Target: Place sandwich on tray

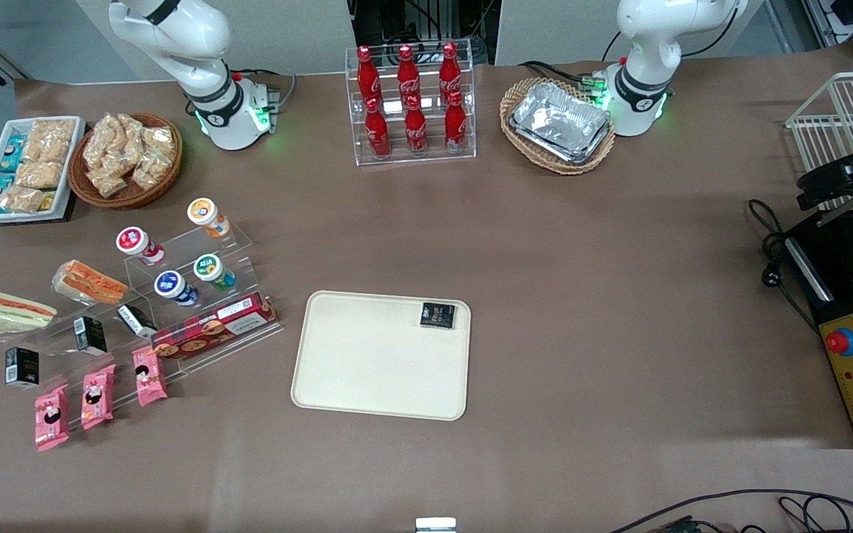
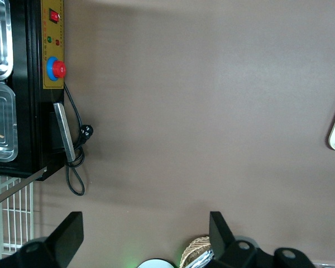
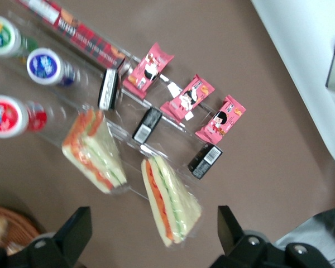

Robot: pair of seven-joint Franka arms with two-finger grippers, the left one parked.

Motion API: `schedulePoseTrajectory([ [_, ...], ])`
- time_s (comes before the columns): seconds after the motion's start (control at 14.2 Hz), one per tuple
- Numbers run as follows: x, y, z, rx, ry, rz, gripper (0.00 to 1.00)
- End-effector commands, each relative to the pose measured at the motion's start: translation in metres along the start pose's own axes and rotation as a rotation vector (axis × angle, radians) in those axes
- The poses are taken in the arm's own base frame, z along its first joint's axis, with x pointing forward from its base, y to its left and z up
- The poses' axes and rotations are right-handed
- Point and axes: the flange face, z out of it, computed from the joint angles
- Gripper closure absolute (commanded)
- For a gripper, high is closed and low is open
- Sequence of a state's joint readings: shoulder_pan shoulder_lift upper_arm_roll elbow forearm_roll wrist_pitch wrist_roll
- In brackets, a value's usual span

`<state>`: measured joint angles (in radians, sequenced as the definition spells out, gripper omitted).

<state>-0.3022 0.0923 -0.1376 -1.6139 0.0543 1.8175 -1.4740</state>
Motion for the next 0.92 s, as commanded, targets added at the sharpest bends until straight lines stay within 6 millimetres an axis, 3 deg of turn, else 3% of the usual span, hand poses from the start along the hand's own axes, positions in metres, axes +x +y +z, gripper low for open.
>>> schedulePoseTrajectory([
  [0.0,-0.023,0.019,0.015,-0.022,-0.014,-0.209,0.0],
  [0.42,-0.04,0.034,0.059,-0.008,-0.016,-0.528,0.0],
  [0.57,-0.052,0.039,0.078,0.008,-0.001,-0.558,0.0],
  [0.85,-0.057,0.039,0.1,0.004,0.014,-0.603,0.0],
])
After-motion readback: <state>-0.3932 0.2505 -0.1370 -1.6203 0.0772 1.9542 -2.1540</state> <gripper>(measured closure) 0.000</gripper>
